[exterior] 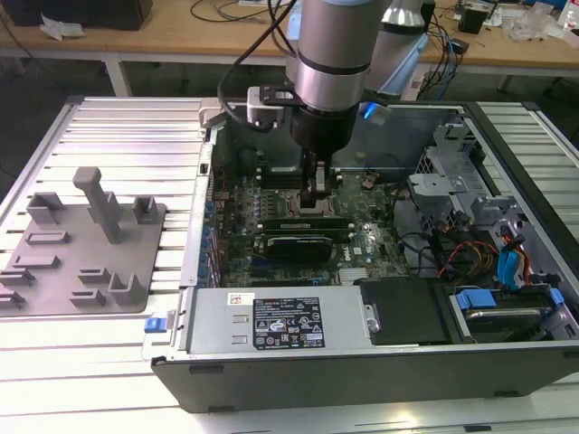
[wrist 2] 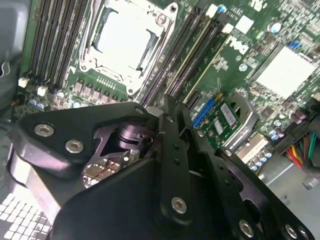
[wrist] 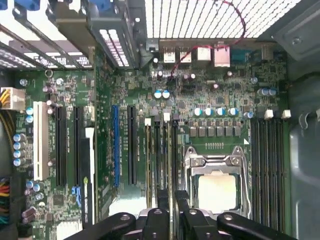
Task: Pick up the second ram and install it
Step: 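Insert the second ram into the second slot, then press down the second ram until it locks into place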
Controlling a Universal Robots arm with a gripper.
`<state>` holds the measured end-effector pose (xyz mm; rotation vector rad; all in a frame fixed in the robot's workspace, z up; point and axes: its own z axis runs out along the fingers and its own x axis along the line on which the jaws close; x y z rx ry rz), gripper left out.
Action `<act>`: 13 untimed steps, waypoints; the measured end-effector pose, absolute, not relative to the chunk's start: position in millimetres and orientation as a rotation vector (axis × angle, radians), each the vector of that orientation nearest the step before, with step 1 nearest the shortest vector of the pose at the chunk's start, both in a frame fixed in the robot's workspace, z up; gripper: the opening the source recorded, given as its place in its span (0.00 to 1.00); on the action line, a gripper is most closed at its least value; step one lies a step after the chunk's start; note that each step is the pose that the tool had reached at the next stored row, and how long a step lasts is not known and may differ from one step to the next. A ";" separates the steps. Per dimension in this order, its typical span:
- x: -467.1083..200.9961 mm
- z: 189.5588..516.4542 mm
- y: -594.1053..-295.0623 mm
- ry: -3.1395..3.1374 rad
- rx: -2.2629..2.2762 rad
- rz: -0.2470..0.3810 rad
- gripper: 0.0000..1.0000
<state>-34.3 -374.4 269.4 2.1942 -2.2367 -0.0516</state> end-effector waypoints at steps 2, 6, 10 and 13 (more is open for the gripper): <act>-27.3 269.4 -374.4 -2.235 2.196 -0.052 0.17; -26.9 269.4 -374.4 -2.235 2.196 -0.052 0.09; -26.5 269.4 -374.4 -2.235 2.196 -0.052 0.08; -26.1 269.4 -374.4 -2.235 2.196 -0.052 0.08</act>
